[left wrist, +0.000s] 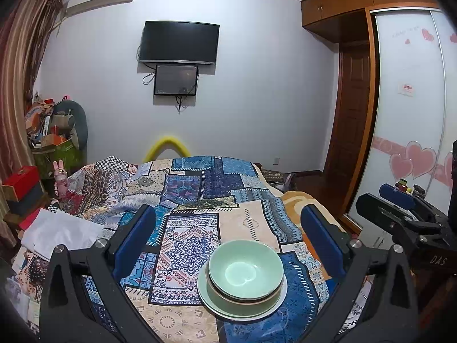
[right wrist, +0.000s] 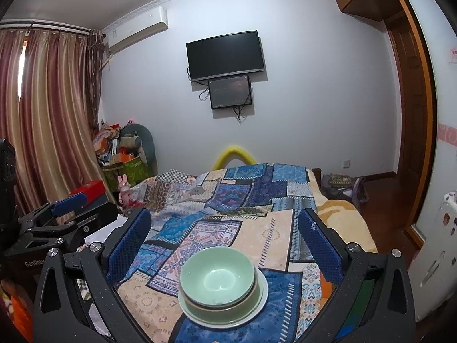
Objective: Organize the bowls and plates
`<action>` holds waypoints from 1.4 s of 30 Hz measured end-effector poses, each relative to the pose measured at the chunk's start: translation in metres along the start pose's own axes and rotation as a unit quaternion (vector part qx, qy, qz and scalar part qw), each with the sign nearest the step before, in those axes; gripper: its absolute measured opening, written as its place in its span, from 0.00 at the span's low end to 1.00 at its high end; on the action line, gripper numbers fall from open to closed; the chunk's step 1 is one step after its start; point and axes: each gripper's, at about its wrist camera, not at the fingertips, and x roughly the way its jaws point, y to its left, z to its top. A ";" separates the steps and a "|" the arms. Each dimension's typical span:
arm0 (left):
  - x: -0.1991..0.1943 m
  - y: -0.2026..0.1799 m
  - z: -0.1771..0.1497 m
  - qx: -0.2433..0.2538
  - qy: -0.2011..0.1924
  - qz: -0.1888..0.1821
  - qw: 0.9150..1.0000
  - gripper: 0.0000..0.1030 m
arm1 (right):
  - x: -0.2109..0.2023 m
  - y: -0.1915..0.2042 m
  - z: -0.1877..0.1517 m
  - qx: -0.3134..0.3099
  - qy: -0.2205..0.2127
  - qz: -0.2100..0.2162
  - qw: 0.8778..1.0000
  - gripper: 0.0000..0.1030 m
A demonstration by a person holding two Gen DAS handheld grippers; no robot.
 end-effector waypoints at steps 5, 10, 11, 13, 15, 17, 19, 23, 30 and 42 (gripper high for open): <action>0.001 0.000 -0.002 0.002 0.003 -0.001 1.000 1.00 | 0.000 0.000 0.000 0.000 0.000 -0.001 1.000 0.99; 0.003 0.000 -0.002 0.002 0.005 -0.002 1.000 1.00 | 0.000 0.001 0.001 0.001 0.001 -0.001 1.000 0.99; 0.003 0.000 -0.003 0.002 0.006 -0.002 1.000 1.00 | 0.001 0.001 0.001 0.001 0.001 0.000 1.000 0.99; 0.004 0.000 -0.003 0.002 0.006 -0.001 1.000 1.00 | 0.000 0.001 0.002 0.003 0.001 0.000 1.000 1.00; 0.004 0.000 -0.003 0.002 0.006 -0.002 1.000 1.00 | 0.000 0.001 0.002 0.002 0.002 0.000 1.000 1.00; 0.004 0.000 -0.003 0.002 0.006 -0.002 1.000 1.00 | 0.001 -0.001 0.001 0.002 0.003 0.000 1.000 0.99; 0.004 0.001 -0.003 0.002 0.006 -0.002 1.000 1.00 | 0.000 0.000 0.002 0.002 0.003 0.000 1.000 1.00; 0.004 0.001 -0.003 0.002 0.006 -0.002 1.000 1.00 | 0.001 -0.001 0.002 0.000 0.002 -0.002 1.000 1.00; 0.004 0.001 -0.003 0.003 0.005 -0.002 1.000 1.00 | 0.000 0.000 0.002 -0.001 0.000 -0.001 1.000 1.00; 0.008 -0.002 -0.003 0.007 0.007 -0.004 1.000 1.00 | -0.001 -0.001 0.003 -0.004 -0.003 -0.001 1.000 1.00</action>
